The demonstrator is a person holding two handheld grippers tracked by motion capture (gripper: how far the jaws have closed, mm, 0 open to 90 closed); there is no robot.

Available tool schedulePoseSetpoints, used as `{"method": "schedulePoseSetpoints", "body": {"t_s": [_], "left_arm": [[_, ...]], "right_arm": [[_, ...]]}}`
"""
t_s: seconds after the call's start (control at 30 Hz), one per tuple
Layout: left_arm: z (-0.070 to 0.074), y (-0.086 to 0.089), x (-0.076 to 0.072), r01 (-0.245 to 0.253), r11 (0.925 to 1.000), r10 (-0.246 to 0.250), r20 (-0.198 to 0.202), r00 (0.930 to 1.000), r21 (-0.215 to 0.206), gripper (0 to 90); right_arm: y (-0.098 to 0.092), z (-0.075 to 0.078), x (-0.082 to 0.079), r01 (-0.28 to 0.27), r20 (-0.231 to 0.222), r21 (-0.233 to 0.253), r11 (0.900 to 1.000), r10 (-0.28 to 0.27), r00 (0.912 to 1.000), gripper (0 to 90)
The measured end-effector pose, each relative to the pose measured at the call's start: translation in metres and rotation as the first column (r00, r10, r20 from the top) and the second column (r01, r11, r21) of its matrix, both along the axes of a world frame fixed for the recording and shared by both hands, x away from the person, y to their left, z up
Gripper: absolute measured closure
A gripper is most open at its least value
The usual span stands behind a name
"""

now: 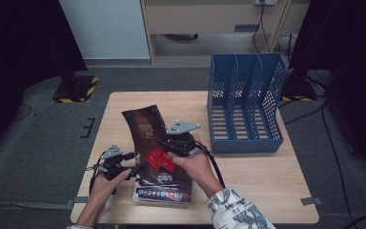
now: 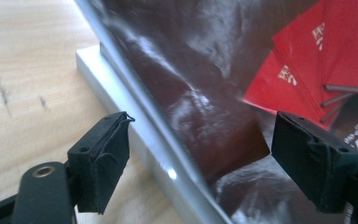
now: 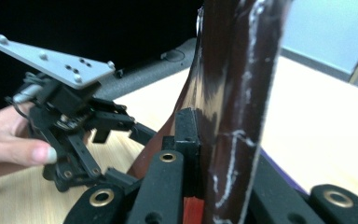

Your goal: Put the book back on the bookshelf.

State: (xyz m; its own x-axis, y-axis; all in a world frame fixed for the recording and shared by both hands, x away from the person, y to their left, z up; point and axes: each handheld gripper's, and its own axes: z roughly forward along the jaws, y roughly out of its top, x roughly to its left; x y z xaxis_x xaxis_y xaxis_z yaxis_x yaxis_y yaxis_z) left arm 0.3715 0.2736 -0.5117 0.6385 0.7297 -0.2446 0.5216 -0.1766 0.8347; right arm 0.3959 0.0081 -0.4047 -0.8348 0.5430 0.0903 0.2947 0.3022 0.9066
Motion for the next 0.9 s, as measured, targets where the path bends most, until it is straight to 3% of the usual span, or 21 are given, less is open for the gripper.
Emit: {"method": "schedulePoseSetpoints", "body": {"t_s": [0.17, 0.3, 0.33, 0.37, 0.4, 0.43, 0.5, 0.53, 0.77, 0.8, 0.9], "left_arm": [[0.000, 0.000, 0.004, 0.013, 0.9986, -0.012, 0.022, 0.9997, -0.051, 18.9], [0.002, 0.002, 0.005, 0.017, 0.9981, -0.015, 0.028, 0.9995, -0.059, 27.4], [0.003, 0.008, 0.005, -0.011, 0.9962, 0.013, 0.022, 0.9997, -0.086, 38.7], [0.003, 0.008, 0.005, -0.011, 0.9962, 0.013, 0.022, 0.9997, -0.086, 46.3], [0.006, 0.015, 0.004, -0.029, 0.9917, 0.033, 0.023, 0.9992, -0.126, 53.6], [0.006, 0.015, 0.004, -0.029, 0.9917, 0.033, 0.023, 0.9992, -0.126, 60.0], [0.009, 0.018, 0.003, -0.038, 0.9874, 0.043, 0.027, 0.9987, -0.154, 64.0], [0.010, 0.018, 0.003, -0.036, 0.9871, 0.041, 0.030, 0.9987, -0.156, 69.6], [0.019, 0.018, 0.000, -0.057, 0.9896, 0.063, 0.040, 0.9972, -0.132, 79.0], [0.023, 0.018, -0.002, -0.072, 0.9922, 0.080, 0.071, 0.9943, -0.102, 80.8], [0.026, 0.018, -0.003, -0.086, 0.9927, 0.094, 0.096, 0.9910, -0.085, 82.6]], "right_arm": [[0.005, 0.006, 0.001, -0.014, 0.019, 0.010, 1.000, 0.014, 0.9997, 86.4], [0.009, 0.009, 0.001, -0.027, 0.026, 0.016, 1.000, 0.026, 0.9993, 86.5], [0.009, 0.010, 0.001, -0.029, 0.027, 0.017, 0.999, 0.029, 0.9992, 86.6], [0.009, 0.010, 0.001, -0.029, 0.027, 0.017, 0.999, 0.029, 0.9992, 86.6], [0.009, 0.009, 0.002, -0.033, 0.034, 0.020, 0.999, 0.032, 0.9989, 86.6], [0.009, 0.009, 0.002, -0.033, 0.034, 0.020, 0.999, 0.032, 0.9989, 86.6], [0.008, 0.008, 0.003, -0.034, 0.037, 0.022, 0.999, 0.033, 0.9988, 86.6], [0.008, 0.007, 0.004, -0.034, 0.037, 0.026, 0.999, 0.033, 0.9988, 86.5], [0.001, 0.004, 0.007, -0.014, 0.041, 0.028, 0.999, 0.013, 0.9991, 85.1], [-0.002, 0.003, 0.009, -0.006, 0.044, 0.025, 1.000, 0.005, 0.9990, 85.2], [-0.005, 0.004, 0.010, 0.001, 0.044, 0.020, 1.000, -0.002, 0.9990, 85.5]]}}
